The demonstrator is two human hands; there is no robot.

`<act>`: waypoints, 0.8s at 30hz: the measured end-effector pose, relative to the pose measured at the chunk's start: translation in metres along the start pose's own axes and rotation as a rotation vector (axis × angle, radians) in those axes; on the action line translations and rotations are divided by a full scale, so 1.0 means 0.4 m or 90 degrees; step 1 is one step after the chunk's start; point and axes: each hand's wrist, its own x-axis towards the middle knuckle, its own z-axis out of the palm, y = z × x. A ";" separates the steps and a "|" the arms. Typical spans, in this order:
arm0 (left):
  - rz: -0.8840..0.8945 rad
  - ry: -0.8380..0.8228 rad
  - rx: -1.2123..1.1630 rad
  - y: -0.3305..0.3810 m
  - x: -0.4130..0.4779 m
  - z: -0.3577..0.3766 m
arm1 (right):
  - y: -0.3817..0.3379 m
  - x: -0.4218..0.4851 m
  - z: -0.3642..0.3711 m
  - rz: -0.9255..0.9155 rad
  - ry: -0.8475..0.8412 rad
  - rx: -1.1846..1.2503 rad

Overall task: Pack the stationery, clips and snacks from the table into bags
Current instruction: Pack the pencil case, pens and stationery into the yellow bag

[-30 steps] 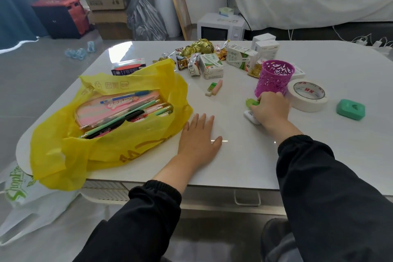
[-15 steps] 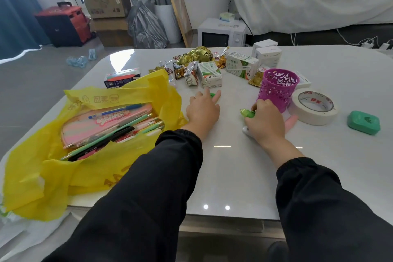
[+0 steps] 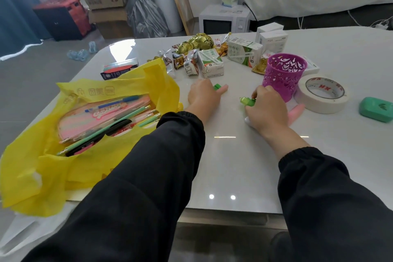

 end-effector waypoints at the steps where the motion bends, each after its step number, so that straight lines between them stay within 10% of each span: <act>1: 0.006 0.003 0.008 0.000 -0.010 -0.004 | -0.003 0.000 -0.003 -0.001 0.002 0.002; 24: 0.094 0.207 -0.114 -0.054 -0.287 -0.266 | -0.158 -0.115 -0.111 -0.078 0.096 0.062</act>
